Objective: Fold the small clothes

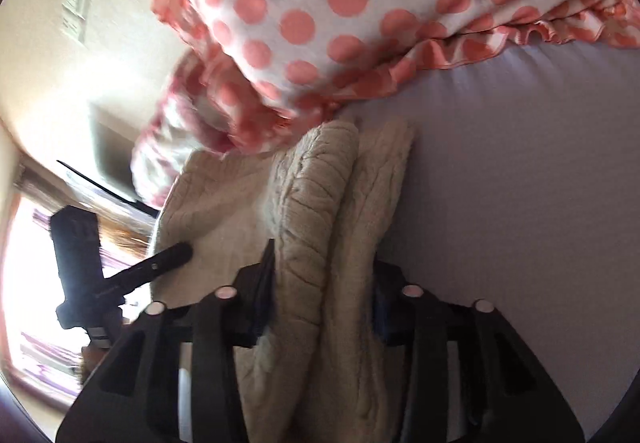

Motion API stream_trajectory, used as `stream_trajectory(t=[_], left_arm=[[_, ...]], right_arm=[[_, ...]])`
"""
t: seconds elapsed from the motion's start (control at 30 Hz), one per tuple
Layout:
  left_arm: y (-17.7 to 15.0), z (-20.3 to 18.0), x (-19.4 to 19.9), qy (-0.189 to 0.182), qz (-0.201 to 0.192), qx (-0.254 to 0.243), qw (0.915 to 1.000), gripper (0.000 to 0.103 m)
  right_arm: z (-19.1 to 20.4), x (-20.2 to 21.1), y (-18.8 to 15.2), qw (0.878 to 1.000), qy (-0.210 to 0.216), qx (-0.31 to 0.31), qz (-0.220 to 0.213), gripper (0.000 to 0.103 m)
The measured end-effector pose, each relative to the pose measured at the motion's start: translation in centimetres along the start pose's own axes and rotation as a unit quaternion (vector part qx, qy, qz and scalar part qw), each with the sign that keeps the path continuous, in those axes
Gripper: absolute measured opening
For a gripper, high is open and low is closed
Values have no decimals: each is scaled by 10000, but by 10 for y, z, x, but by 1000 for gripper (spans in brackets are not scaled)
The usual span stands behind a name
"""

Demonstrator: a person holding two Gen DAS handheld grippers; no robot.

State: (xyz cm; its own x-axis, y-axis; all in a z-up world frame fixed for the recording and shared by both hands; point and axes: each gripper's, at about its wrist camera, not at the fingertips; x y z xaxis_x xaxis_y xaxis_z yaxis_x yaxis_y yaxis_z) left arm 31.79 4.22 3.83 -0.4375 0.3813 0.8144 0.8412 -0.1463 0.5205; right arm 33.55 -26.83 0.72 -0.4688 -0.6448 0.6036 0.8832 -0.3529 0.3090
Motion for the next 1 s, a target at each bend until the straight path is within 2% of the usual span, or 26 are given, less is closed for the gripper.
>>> stream_trajectory(t=[0.07, 0.13, 0.2, 0.27, 0.33, 0.4, 0.43, 0.47, 0.5, 0.53, 0.57, 0.63, 0.7, 0.73, 0.77, 0.83, 0.9, 1.0], left_arm=[[-4, 4, 10, -138, -195, 38, 9997, 51], [-8, 1, 33, -5, -496, -111, 9987, 50], [-16, -8, 60, -305, -881, -236, 9954, 50], [-27, -22, 82, -758, -1160, -367, 9897, 52], [-39, -42, 85, -1201, -1149, -513, 9848, 59], [-43, -57, 69, -1416, -871, -539, 9846, 64], [-44, -63, 55, -1396, -715, -509, 9863, 65], [-45, -68, 36, -1261, -489, -443, 9898, 64], [-46, -68, 21, -1178, -312, -382, 9918, 62], [-45, -71, 16, -1005, -442, -457, 9929, 62], [-43, -78, 19, -836, -486, -588, 9936, 62], [-45, -86, 32, -783, -489, -625, 9938, 62], [-58, -94, 50, -732, -629, -844, 9918, 64], [-65, -95, 59, -586, -671, -963, 9914, 70], [-77, -95, 68, -350, -699, -1071, 9912, 83], [-101, -87, 85, 145, -693, -1143, 9909, 97], [-121, -79, 87, 523, -602, -1108, 9906, 99], [-141, -71, 77, 874, -271, -1001, 9908, 100]], right_arm=[[6, 14, -5, 9997, -147, 143, -162, 61], [20, 45, -16, 9960, -247, 546, -659, 69], [33, 71, -31, 9928, 118, 869, -821, 81], [45, 79, -45, 9915, 645, 997, -534, 89], [50, 73, -57, 9908, 950, 963, -61, 94], [47, 55, -62, 9924, 914, 791, 245, 95], [37, 42, -61, 9957, 634, 602, 313, 95], [24, 30, -58, 9975, 455, 379, 391, 94], [15, 27, -55, 9972, 621, 230, 346, 94], [9, 31, -50, 9963, 831, 76, 217, 94], [6, 33, -48, 9959, 867, -42, 271, 94], [9, 47, -52, 9970, 754, -42, 140, 94], [16, 66, -66, 9984, 470, 249, -166, 99], [20, 78, -77, 9982, 276, 403, -348, 102], [25, 84, -85, 9973, 66, 508, -524, 102], [25, 96, -106, 9930, -508, 690, -817, 102], [22, 96, -123, 9860, -1140, 799, -915, 102], [19, 72, -143, 9790, -1616, 919, -835, 102]])
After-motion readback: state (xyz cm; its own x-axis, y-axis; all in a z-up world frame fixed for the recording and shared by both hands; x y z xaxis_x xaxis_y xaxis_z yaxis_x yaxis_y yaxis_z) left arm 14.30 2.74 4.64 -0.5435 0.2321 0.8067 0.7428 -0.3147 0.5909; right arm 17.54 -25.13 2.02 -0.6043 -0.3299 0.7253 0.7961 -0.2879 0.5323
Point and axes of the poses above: each gripper's, at about its wrist camera, not at the fingertips, and x roughly against the way its jaws point, z to its left, y to its top, and after that the axes turned 14 degrees about -x, right-handed
